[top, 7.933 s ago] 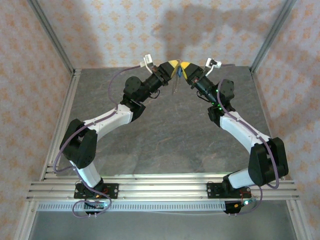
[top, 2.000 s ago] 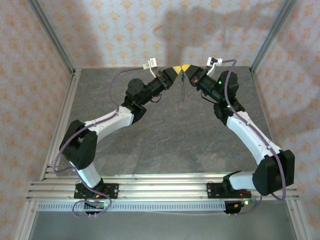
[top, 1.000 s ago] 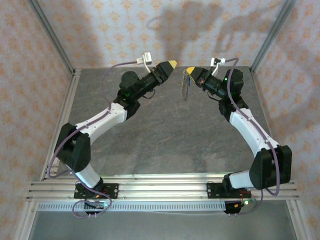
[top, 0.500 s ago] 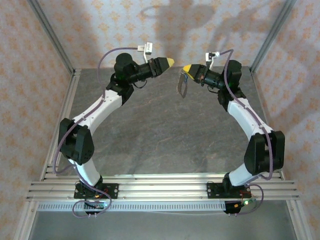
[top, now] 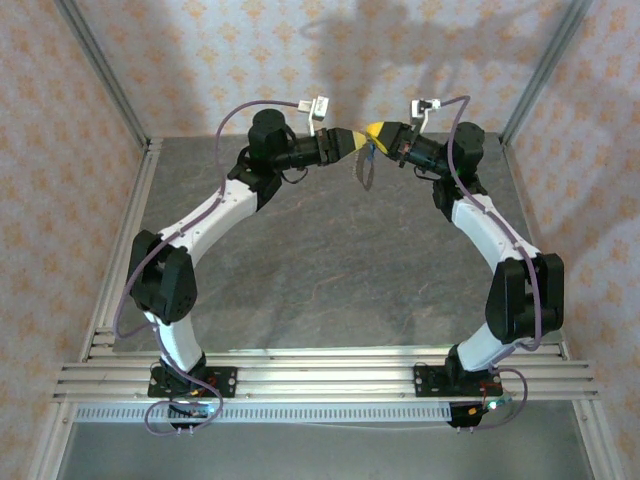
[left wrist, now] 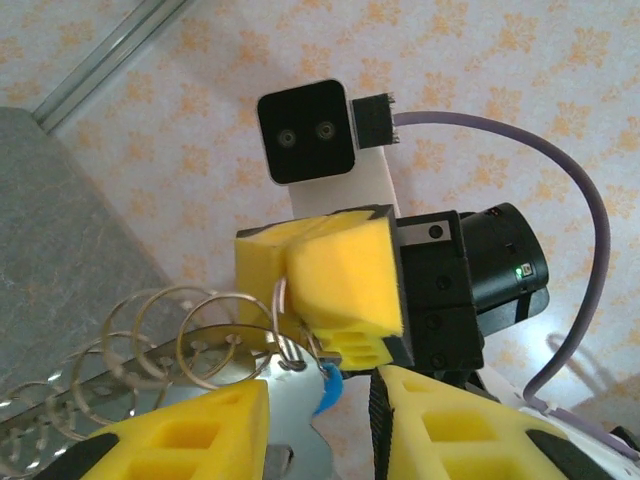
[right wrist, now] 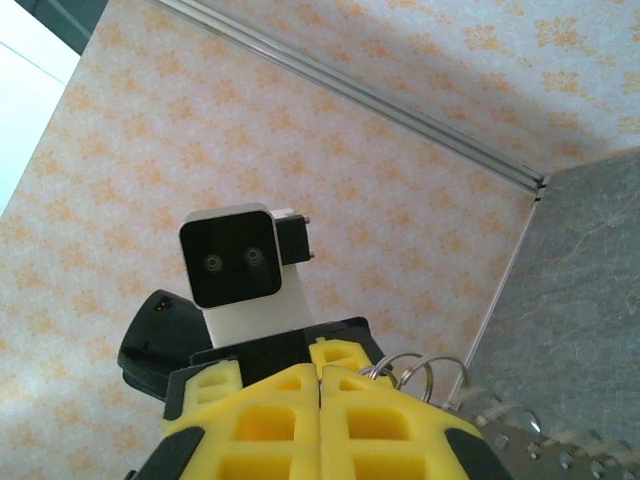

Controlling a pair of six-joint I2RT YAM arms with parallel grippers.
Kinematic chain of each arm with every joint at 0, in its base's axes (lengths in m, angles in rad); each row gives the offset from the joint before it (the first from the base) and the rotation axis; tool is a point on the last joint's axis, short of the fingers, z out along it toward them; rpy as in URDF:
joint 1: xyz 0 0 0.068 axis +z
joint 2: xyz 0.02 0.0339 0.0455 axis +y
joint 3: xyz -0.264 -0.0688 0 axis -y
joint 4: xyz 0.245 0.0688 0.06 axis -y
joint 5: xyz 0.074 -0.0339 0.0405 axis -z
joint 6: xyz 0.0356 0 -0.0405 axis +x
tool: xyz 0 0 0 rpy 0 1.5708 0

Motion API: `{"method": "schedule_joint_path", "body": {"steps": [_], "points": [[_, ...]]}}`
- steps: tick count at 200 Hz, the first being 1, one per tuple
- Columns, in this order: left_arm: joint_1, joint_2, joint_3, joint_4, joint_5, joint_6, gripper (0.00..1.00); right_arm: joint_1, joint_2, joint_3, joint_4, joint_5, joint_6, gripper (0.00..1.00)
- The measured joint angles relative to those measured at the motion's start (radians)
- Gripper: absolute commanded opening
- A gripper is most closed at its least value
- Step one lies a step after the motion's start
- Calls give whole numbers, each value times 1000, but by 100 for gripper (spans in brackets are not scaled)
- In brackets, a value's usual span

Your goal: Put the keys on the keyring

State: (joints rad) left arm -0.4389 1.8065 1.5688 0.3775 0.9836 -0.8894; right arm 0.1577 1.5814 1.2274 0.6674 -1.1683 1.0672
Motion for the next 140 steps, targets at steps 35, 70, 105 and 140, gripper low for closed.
{"method": "schedule_joint_path", "body": {"steps": [35, 70, 105, 140], "points": [[0, 7, 2, 1, -16, -3, 40, 0, 0, -17, 7, 0, 3, 0], [0, 7, 2, 10, -40, -14, 46, 0, 0, -30, 6, 0, 2, 0], [3, 7, 1, 23, -57, -28, 49, 0, 0, -31, -2, -3, -14, 0], [3, 8, 1, 32, -60, -29, 47, 0, 0, -34, -14, -10, -29, 0]]}}
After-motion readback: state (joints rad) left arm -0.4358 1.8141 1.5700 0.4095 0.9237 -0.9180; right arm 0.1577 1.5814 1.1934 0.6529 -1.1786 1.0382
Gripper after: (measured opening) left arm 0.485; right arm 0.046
